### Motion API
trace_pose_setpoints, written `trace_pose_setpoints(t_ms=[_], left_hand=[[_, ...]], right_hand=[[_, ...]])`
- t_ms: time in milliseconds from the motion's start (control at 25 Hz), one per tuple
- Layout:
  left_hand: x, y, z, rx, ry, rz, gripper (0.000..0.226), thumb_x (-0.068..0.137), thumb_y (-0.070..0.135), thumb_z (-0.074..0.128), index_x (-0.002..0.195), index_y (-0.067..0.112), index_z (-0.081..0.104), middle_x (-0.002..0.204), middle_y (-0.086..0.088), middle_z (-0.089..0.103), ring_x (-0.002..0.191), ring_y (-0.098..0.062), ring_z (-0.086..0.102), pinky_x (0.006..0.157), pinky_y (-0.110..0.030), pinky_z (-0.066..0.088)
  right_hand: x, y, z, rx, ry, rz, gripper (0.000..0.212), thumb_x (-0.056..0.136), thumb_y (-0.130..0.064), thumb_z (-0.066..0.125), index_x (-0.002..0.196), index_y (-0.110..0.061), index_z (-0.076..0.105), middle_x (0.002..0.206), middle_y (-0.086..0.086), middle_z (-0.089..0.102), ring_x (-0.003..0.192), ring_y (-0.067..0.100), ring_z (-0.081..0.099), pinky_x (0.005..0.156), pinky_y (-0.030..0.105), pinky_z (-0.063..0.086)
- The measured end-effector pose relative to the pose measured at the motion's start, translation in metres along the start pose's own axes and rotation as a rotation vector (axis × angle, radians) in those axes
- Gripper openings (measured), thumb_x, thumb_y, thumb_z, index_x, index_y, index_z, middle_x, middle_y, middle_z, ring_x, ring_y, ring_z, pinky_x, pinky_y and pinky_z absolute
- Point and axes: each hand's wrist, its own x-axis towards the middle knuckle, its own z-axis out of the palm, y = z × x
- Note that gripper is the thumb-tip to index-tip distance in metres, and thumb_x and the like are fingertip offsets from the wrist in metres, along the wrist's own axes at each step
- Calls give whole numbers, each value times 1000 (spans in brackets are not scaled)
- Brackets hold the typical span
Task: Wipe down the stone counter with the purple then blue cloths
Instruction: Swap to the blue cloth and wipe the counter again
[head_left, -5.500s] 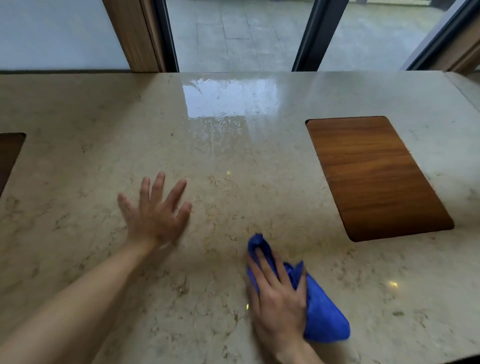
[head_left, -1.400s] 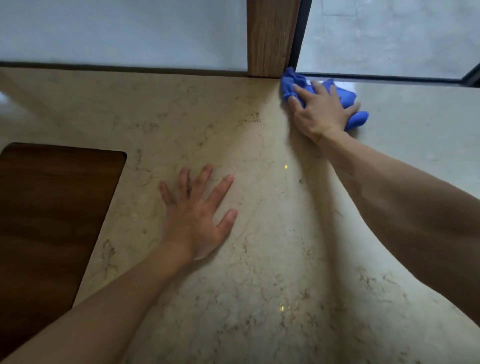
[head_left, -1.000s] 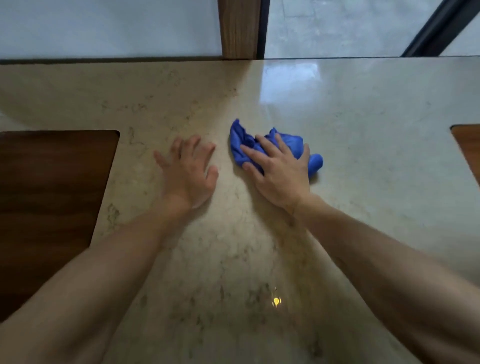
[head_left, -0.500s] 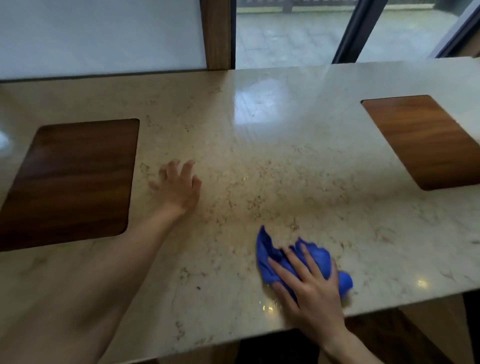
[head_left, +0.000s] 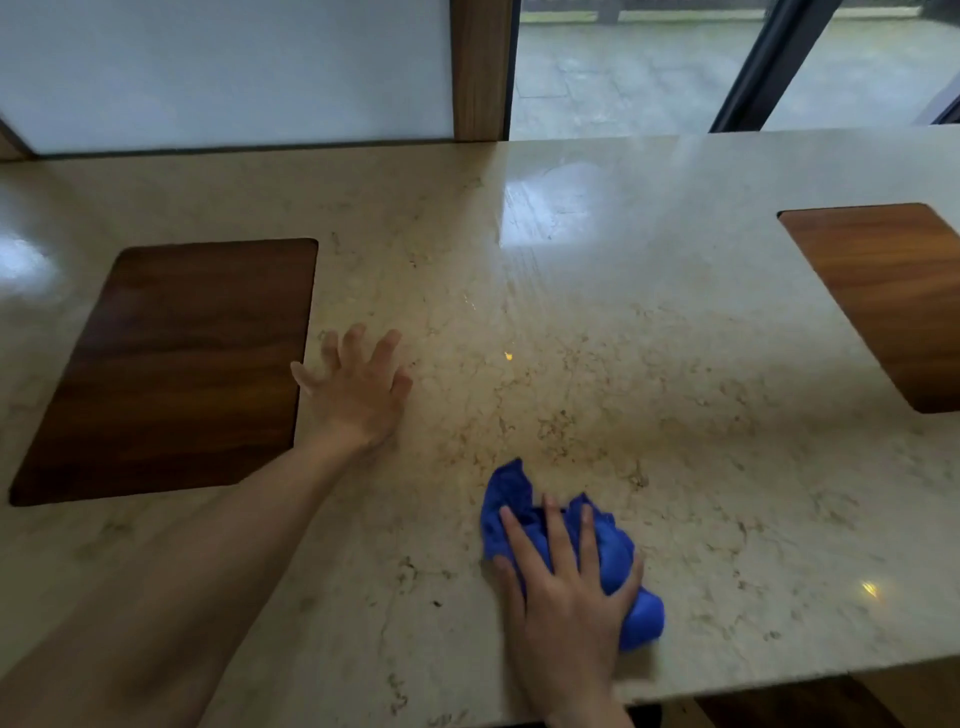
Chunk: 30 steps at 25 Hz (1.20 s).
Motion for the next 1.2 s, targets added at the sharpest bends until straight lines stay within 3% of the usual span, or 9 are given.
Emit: trace_pose_setpoints(t_ms=[80,160,240,360,480,720,960,1120,1200], left_hand=[[26,-8,-1,-19,28,-7,50,97,54,28,146,44,20,160,0,10,149,-34,2,110,-77,8],[58,-18,-1,-49,23,-16,53,95,59,28,146,48,18,161,2,6,149,-36,-3,109,-78,4],[93,-32,-2,-50,-26,-42,58,91,68,25,146,54,11,163,5,-1,150,-39,-11,109,-77,-2],[131,-52,-3,24,-99,-18,71,80,83,12,146,59,-2,164,8,-10,150,-37,-17,111,-75,-6],[137,-62,7,89,-37,52,75,78,88,-4,147,59,-9,165,5,-9,151,-38,-11,111,-76,-2],[122,-60,11,121,34,116,73,88,82,14,153,48,14,165,-6,15,149,-45,11,106,-80,13],[116,-58,10,97,48,100,73,85,83,13,151,54,2,167,-2,2,152,-40,-5,111,-76,1],[115,-57,8,95,14,94,74,82,86,7,149,56,-1,165,4,-4,151,-38,-9,112,-74,-4],[119,-56,4,74,3,80,75,81,87,9,149,57,2,165,6,-3,151,-37,-9,113,-73,-5]], right_hand=[[53,-5,1,-11,24,42,43,97,-57,32,137,-53,48,153,-4,43,146,27,30,106,75,11],[111,-11,4,-1,-4,73,42,101,-60,28,142,-60,30,162,-9,26,152,23,10,107,73,2],[172,-17,7,-10,-10,60,44,100,-62,24,144,-62,21,164,-12,18,152,22,2,105,73,1],[285,-29,2,11,-1,62,42,98,-63,26,140,-65,27,162,-15,19,152,19,3,102,77,0],[409,-53,-2,28,-74,29,42,97,-63,24,138,-65,29,164,-15,13,151,19,-4,101,79,-5],[569,-121,-2,35,-105,-90,42,101,-54,23,142,-59,33,162,-10,20,152,22,-2,102,80,-2],[594,-136,-3,52,-106,-168,44,99,-55,25,142,-57,36,160,-16,24,150,21,8,104,78,0],[530,-125,-3,38,-111,-445,44,98,-60,25,138,-57,42,158,-14,30,149,17,12,108,70,10],[480,-116,-4,66,-75,-482,42,98,-59,28,136,-56,46,157,-14,34,149,16,14,108,67,11]])
